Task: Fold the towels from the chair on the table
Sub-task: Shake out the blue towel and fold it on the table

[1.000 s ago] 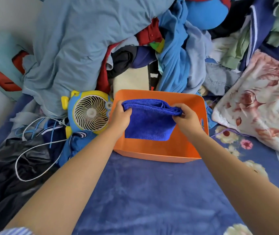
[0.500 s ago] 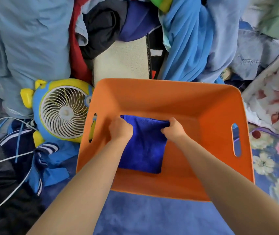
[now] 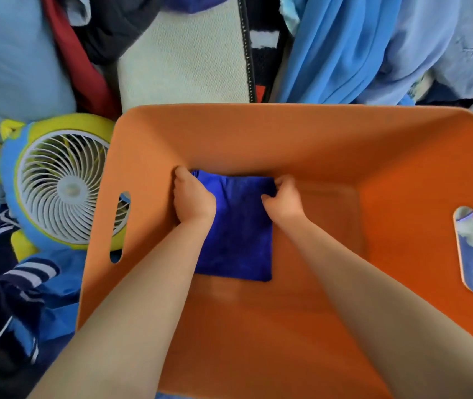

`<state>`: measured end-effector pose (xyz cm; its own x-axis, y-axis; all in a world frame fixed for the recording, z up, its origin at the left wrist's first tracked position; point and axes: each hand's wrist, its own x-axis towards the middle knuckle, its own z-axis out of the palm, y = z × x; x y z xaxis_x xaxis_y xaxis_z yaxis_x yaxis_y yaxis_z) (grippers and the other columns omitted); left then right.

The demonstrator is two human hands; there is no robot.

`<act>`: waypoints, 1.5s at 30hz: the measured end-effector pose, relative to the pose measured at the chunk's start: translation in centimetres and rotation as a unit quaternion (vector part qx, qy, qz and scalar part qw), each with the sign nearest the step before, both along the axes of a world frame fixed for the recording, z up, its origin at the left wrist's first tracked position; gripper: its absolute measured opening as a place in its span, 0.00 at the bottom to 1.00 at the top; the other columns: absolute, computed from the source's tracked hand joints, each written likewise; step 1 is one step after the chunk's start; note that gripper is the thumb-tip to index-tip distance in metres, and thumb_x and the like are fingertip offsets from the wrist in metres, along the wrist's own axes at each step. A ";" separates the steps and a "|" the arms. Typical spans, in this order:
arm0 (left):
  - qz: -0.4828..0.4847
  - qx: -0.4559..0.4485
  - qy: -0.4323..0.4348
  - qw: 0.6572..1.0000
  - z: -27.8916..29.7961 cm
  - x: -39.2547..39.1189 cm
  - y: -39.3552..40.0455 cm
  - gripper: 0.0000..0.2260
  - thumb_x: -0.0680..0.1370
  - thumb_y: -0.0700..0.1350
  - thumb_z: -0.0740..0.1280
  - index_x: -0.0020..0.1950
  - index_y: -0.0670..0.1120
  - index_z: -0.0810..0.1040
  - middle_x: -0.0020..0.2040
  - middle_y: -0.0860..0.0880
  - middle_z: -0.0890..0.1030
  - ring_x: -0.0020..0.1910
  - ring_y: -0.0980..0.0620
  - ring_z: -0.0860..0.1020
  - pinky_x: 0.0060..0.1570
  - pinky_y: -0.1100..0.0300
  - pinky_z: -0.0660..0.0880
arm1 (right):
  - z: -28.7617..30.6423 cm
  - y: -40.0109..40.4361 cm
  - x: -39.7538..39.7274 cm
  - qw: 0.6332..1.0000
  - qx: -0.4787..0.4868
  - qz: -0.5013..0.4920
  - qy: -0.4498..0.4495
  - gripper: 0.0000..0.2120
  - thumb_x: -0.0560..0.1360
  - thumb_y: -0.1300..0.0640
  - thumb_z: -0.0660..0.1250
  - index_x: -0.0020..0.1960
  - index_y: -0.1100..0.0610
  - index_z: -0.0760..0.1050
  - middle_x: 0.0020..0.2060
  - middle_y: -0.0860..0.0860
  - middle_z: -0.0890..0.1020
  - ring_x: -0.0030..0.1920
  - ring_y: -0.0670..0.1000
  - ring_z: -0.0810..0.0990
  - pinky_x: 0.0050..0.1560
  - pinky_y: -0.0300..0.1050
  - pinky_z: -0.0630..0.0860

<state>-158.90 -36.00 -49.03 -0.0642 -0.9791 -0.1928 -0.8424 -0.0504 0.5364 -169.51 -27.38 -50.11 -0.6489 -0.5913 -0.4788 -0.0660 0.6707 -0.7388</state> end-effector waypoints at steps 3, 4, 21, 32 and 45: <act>-0.071 -0.068 -0.093 0.991 -0.8 0.2 0.9 0.24 0.72 0.31 0.61 0.68 0.38 0.62 0.69 0.40 0.65 0.67 0.41 0.65 0.65 0.54 0.63 | 0.0 0.4 0.7 0.982 0.011 0.104 0.157 0.17 0.73 0.67 0.60 0.61 0.66 0.64 0.59 0.63 0.70 0.59 0.63 0.70 0.53 0.45 0.65; -0.124 -0.111 -0.132 0.977 -1.1 0.4 1.3 0.24 0.72 0.31 0.61 0.68 0.39 0.64 0.69 0.40 0.65 0.68 0.42 0.65 0.66 0.54 0.62 | -0.1 0.6 1.0 0.964 0.017 0.137 0.226 0.15 0.73 0.68 0.59 0.59 0.65 0.66 0.59 0.62 0.69 0.59 0.63 0.68 0.55 0.49 0.66; -0.350 0.075 -0.271 0.893 0.1 1.7 0.8 0.22 0.79 0.44 0.58 0.72 0.40 0.59 0.73 0.41 0.58 0.73 0.44 0.57 0.69 0.54 0.59 | 0.8 2.1 1.4 0.871 0.203 0.415 0.165 0.27 0.79 0.56 0.53 0.75 0.53 0.46 0.75 0.52 0.40 0.74 0.58 0.50 0.69 0.52 0.61; -0.424 -0.036 -0.274 0.862 15.9 -1.0 8.9 0.10 0.78 0.39 0.57 0.57 0.38 0.72 0.59 0.41 0.72 0.61 0.42 0.69 0.57 0.51 0.70 | 16.5 10.8 -0.6 0.888 0.096 0.354 0.278 0.19 0.77 0.60 0.54 0.67 0.59 0.67 0.72 0.55 0.61 0.73 0.56 0.56 0.70 0.51 0.60; -0.502 -0.175 -0.304 0.791 32.1 -0.5 31.1 0.14 0.79 0.43 0.57 0.63 0.43 0.71 0.63 0.43 0.71 0.64 0.43 0.67 0.59 0.50 0.68 | 32.2 32.6 3.1 0.900 0.058 0.181 0.391 0.12 0.74 0.63 0.58 0.56 0.63 0.73 0.58 0.58 0.74 0.62 0.58 0.68 0.57 0.50 0.68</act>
